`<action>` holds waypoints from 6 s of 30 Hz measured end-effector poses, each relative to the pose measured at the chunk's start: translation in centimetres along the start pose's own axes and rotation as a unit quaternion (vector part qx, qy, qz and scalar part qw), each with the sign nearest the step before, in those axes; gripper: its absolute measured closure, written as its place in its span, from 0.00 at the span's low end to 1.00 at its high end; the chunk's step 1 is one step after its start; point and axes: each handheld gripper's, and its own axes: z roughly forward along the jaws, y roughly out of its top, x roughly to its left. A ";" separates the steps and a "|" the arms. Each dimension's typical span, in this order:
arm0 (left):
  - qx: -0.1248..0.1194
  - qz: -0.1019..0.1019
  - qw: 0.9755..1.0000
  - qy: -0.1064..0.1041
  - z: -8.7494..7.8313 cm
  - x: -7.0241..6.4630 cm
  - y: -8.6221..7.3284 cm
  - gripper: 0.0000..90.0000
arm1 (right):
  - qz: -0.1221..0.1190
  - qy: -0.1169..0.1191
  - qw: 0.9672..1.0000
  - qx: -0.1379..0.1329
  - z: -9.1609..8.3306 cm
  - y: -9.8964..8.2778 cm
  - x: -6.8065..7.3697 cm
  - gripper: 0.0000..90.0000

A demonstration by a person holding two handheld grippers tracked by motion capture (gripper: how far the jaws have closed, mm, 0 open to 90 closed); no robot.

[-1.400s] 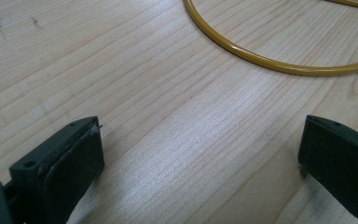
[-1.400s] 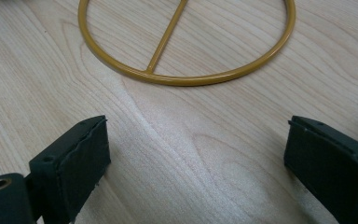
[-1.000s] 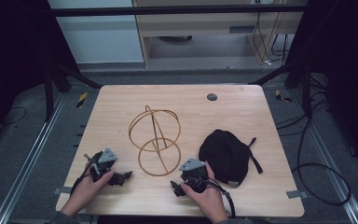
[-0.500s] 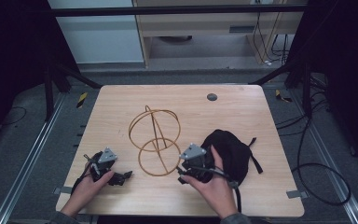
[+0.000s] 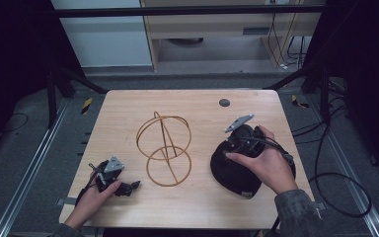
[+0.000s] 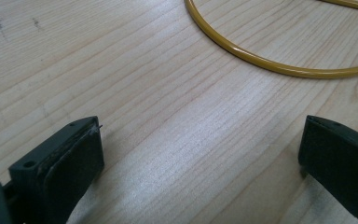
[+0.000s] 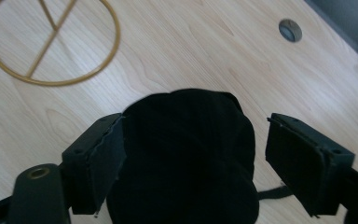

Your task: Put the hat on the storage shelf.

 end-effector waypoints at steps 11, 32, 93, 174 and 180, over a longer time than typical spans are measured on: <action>0.006 -0.003 1.000 0.000 -0.1 -0.3 0.0 0.00 | 0.023 0.030 0.998 0.051 1.1 -1.3 -2.3 0.27; 0.009 -0.002 1.000 0.001 -0.1 -0.3 0.2 0.00 | 0.016 0.067 0.990 0.121 4.0 -0.7 -3.6 0.35; -0.001 -0.013 1.000 0.011 0.0 -0.5 0.0 0.00 | 0.080 0.056 0.993 -0.071 -5.4 0.5 -5.0 0.86; 0.001 -0.009 1.000 0.008 0.0 -0.4 0.0 0.00 | -0.030 0.104 0.973 -0.204 -12.4 15.5 3.0 0.86; 0.002 -0.010 1.000 0.008 0.0 -0.4 0.0 0.00 | -0.037 0.109 0.975 -0.192 -12.3 17.0 3.3 0.86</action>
